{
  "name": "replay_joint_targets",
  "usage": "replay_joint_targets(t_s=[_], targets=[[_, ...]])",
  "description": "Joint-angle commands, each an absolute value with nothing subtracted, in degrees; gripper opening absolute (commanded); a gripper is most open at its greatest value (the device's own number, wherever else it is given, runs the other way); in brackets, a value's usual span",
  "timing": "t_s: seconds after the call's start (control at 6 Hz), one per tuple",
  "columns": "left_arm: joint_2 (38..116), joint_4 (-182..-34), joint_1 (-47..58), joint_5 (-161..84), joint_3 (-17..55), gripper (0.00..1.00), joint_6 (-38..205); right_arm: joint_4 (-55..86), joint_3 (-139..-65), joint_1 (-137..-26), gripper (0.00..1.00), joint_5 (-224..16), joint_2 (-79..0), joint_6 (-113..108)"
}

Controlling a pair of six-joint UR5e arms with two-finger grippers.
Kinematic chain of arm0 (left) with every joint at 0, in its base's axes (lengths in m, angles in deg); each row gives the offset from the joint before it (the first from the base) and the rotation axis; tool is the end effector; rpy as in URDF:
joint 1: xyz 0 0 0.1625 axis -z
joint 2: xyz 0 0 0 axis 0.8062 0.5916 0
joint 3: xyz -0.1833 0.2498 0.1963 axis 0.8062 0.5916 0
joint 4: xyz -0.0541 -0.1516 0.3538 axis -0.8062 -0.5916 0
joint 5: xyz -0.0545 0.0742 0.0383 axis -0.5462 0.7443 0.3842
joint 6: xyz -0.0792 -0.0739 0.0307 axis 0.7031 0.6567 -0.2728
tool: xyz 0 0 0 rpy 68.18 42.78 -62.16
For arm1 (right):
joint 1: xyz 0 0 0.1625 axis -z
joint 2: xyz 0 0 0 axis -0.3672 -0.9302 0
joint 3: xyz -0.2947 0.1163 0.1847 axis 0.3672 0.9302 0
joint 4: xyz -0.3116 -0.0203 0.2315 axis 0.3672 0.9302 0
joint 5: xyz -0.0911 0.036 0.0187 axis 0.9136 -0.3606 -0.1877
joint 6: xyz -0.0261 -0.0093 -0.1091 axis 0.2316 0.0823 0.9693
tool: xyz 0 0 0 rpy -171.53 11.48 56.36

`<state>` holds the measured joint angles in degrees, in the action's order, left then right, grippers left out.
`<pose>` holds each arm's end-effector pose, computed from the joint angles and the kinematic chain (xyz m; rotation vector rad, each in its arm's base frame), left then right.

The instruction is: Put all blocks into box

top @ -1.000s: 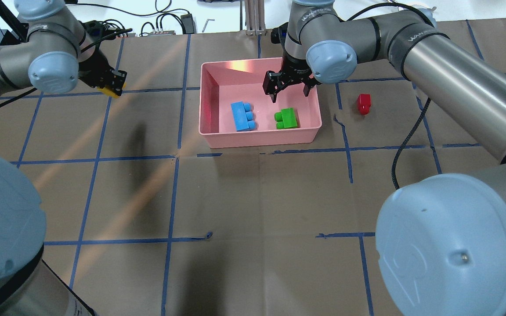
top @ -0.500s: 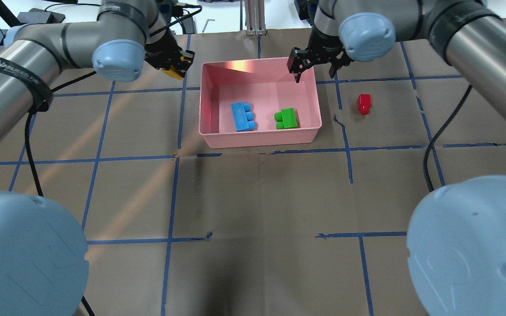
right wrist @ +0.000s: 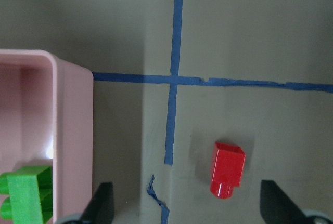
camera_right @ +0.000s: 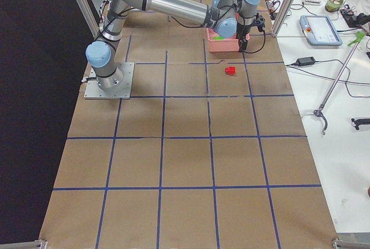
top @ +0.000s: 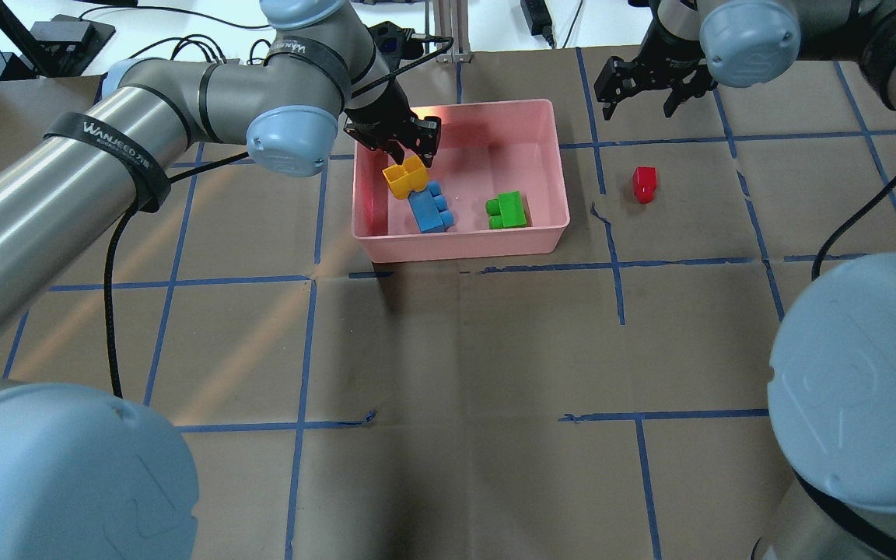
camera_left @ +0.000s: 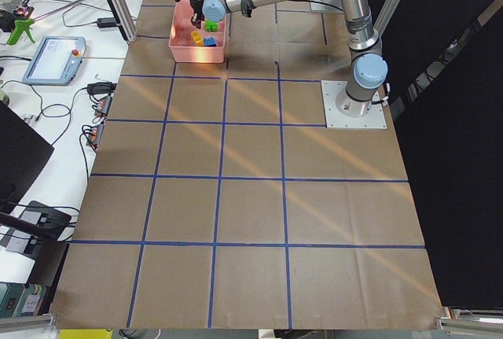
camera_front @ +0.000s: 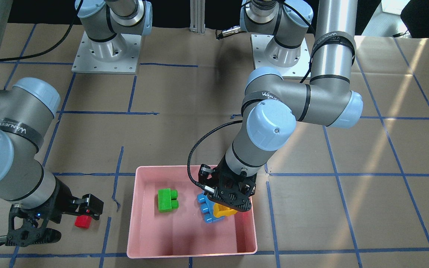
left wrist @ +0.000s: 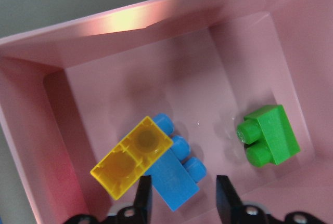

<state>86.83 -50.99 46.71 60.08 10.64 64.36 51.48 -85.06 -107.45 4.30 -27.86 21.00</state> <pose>-0.2704 -0.5944 0.2543 -0.3970 -2.8771 0.2093 0.0964 -0.6592 0.2590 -0.0880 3.0586 -0.1487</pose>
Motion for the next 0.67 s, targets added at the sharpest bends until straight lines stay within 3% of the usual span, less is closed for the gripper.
replay_joint_targets(t_s=[0.0, 0.5], targets=[[84.6, -52.0, 46.9, 60.1, 10.7, 1.00, 67.6, 53.9, -85.8, -106.2, 1.00, 9.0, -23.7, 21.1], [73.3, -70.4, 43.8, 63.0, 10.0, 1.00, 67.4, 54.5, -89.1, -105.2, 0.99, 9.7, -21.0, 20.3]])
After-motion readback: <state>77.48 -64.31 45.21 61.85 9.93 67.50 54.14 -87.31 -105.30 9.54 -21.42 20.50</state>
